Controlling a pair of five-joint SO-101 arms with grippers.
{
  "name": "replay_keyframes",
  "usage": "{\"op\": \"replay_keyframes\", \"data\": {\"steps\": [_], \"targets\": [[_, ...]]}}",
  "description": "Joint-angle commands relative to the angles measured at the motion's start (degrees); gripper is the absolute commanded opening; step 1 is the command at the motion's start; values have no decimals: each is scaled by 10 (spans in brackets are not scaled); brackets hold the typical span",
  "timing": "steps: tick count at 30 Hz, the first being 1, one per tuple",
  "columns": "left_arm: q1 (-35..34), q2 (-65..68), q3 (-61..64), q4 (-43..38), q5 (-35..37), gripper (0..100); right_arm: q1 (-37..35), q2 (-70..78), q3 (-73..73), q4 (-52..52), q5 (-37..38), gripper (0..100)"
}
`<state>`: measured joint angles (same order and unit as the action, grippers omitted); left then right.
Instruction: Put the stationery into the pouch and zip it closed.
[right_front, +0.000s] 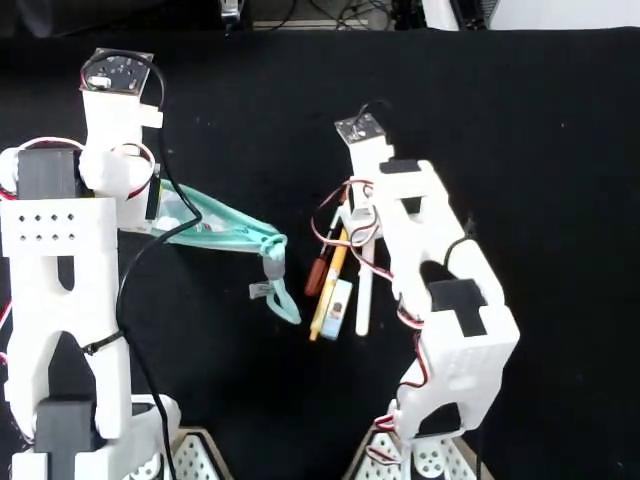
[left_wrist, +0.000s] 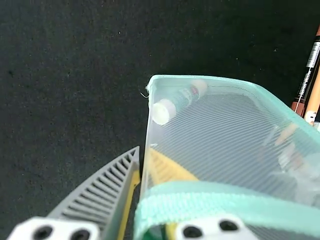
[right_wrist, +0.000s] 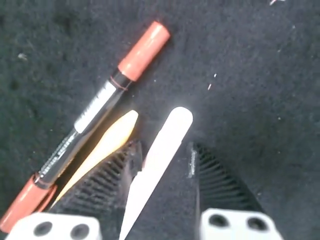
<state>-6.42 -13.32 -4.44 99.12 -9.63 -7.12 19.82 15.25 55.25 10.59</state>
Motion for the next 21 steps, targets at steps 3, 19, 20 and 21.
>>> {"op": "replay_keyframes", "data": {"steps": [3, 19, 20, 21], "targets": [[7, 21, 19, -9, 7, 30, -1, 2, -65, 33, -72, 163], [7, 21, 19, -9, 7, 30, 2, 97, -186, 122, -88, 162], [7, 21, 19, -9, 7, 30, 2, 111, -202, 129, -88, 162], [7, 21, 19, -9, 7, 30, 2, 124, -216, 137, -88, 162]]}}
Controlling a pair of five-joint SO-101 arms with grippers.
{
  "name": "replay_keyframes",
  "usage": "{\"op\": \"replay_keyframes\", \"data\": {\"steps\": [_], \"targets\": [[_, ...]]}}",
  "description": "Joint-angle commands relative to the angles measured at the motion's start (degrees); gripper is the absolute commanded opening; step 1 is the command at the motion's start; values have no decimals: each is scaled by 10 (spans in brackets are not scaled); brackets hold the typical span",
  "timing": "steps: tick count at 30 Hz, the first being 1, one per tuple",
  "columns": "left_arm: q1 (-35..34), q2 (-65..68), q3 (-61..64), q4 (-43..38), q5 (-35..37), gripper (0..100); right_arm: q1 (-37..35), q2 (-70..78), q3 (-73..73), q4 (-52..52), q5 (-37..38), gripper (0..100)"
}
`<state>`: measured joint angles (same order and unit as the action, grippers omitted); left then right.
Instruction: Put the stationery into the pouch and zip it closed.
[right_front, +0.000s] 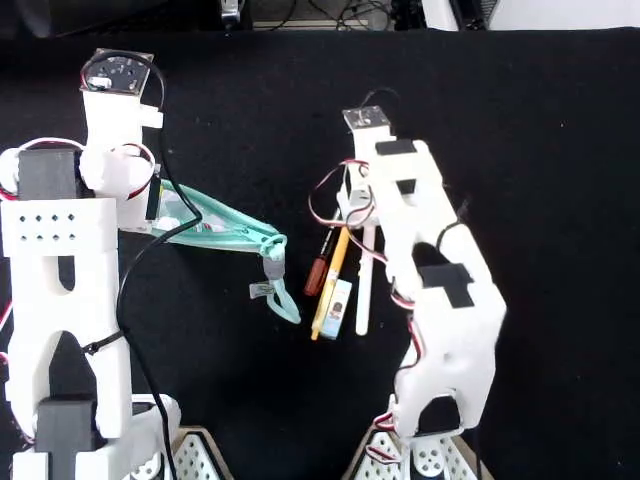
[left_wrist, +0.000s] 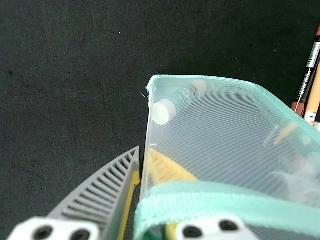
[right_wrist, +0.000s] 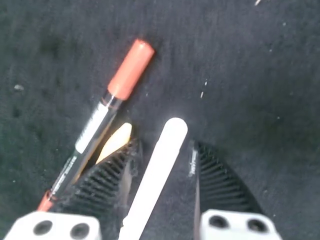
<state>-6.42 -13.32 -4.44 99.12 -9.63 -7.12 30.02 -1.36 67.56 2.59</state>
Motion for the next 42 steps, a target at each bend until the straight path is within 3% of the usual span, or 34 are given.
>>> {"op": "replay_keyframes", "data": {"steps": [1, 8, 16, 25, 31, 42], "targets": [[7, 21, 19, -9, 7, 30, 2, 33, -63, 20, -8, 162], [7, 21, 20, -9, 7, 30, 2, 55, -104, 50, -7, 9], [7, 21, 20, -9, 7, 30, -3, -14, -80, 78, -4, 12], [7, 21, 20, -9, 7, 30, 4, -385, 65, 76, 26, 12], [9, 21, 20, -9, 7, 30, -76, -634, 136, 60, 23, 12], [10, 22, 35, -10, 7, 30, -207, -1091, 435, -248, 26, 12]]}}
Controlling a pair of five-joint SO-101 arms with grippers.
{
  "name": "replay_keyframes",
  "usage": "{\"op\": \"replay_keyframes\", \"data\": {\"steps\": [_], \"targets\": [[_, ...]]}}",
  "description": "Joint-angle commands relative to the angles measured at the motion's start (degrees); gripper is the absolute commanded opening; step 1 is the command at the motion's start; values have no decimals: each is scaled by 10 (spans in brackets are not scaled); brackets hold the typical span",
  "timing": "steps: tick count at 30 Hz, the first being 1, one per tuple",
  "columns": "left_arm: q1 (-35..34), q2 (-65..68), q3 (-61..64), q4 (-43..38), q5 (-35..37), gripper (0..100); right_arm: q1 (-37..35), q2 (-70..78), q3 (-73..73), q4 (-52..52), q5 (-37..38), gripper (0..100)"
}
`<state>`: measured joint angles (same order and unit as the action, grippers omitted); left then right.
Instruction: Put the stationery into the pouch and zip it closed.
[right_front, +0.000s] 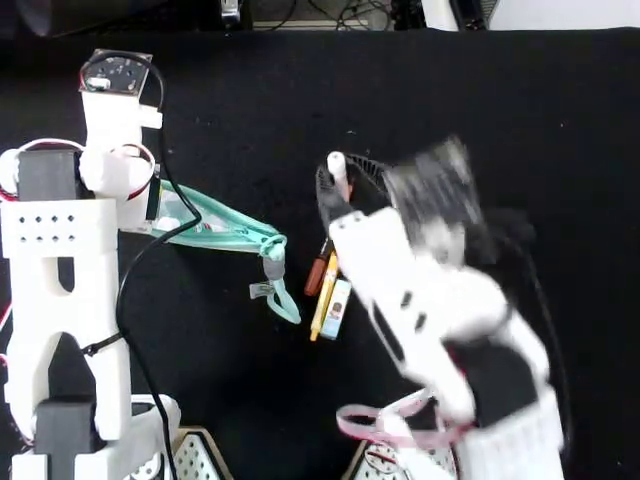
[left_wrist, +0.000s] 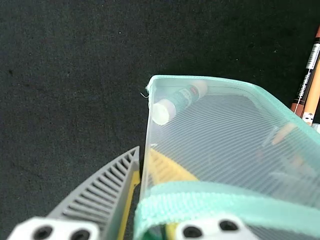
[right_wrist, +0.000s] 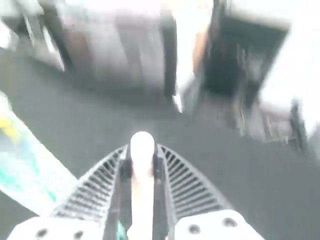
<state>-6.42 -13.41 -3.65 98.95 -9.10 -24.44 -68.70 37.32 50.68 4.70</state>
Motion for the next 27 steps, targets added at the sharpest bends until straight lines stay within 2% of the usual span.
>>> {"op": "replay_keyframes", "data": {"steps": [1, 6, 12, 20, 27], "targets": [[10, 23, 26, -8, 2, 30, -50, -131, 61, -98, 5, 12], [10, 23, 25, -8, 2, 30, -139, -200, 63, -164, 5, 13], [10, 23, 26, -8, 2, 30, -246, -175, 66, -293, 5, 13], [7, 23, 27, -8, 2, 30, -258, -31, 101, -348, 98, 13], [7, 23, 27, -8, 2, 30, -254, 12, 178, -396, 105, 13]]}}
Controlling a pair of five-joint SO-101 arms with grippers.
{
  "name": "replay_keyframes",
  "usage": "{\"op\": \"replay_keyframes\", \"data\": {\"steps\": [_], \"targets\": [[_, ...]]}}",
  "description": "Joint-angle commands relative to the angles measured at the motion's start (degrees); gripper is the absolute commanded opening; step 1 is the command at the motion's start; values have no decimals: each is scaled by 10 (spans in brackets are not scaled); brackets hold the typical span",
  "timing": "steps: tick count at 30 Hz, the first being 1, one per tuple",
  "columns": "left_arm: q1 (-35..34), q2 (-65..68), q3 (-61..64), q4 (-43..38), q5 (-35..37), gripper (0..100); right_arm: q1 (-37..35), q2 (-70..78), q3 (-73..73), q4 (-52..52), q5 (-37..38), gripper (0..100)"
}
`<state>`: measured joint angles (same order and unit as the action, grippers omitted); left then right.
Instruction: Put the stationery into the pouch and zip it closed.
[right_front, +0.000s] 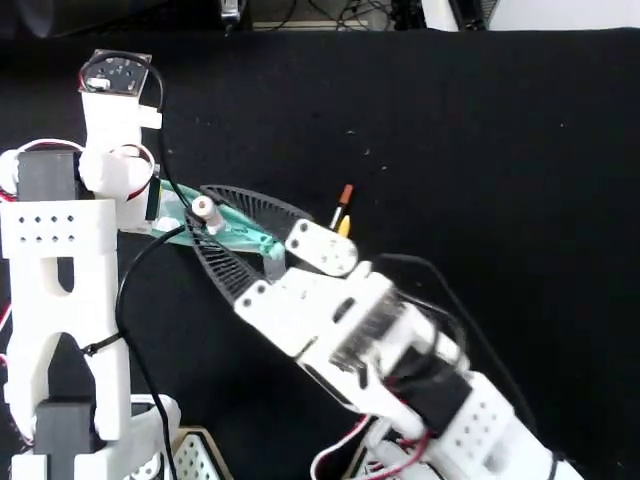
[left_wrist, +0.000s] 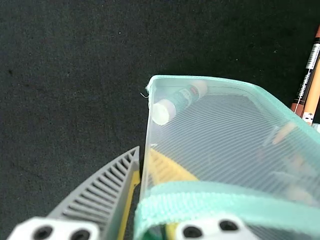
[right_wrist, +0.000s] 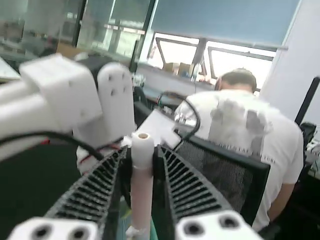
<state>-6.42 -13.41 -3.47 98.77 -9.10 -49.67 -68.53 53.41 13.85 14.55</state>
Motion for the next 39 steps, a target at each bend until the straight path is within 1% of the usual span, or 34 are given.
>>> {"op": "replay_keyframes", "data": {"steps": [1, 4, 6, 10, 11, 15, 17, 19, 21, 23, 25, 27, 30, 32, 35, 39], "targets": [[7, 23, 25, -6, 1, 30, -2, 10, 29, -29, 7, 13], [7, 23, 25, -6, 1, 30, -3, 10, 48, -4, 7, 15], [7, 23, 25, -6, 1, 30, -2, 12, 33, 50, 6, 47], [7, 23, 25, -6, 1, 30, -2, 12, -60, 208, 2, 247], [7, 23, 25, -6, 1, 30, -2, 12, -91, 245, -1, 267], [7, 23, 25, -6, 1, 30, 0, 12, -211, 339, -14, 243], [7, 23, 25, -6, 1, 30, 25, 11, -252, 365, -16, 221], [7, 23, 25, -6, 0, 30, 75, 11, -267, 374, -18, 192], [7, 23, 25, -6, 0, 30, 149, 12, -262, 377, -18, 156], [7, 23, 25, -6, 0, 30, 230, 12, -225, 378, -21, 127], [7, 23, 25, -6, 0, 30, 294, 18, -170, 377, -53, 121], [7, 23, 25, -8, 0, 30, 338, 44, -111, 373, -98, 138], [7, 23, 25, -14, 0, 30, 374, 122, -56, 347, -151, 179], [7, 23, 25, -14, 1, 30, 383, 194, -51, 324, -171, 197], [7, 23, 25, -13, 1, 30, 384, 312, -77, 297, -200, 198], [7, 23, 26, -12, 1, 30, 384, 460, -135, 287, -279, 198]]}}
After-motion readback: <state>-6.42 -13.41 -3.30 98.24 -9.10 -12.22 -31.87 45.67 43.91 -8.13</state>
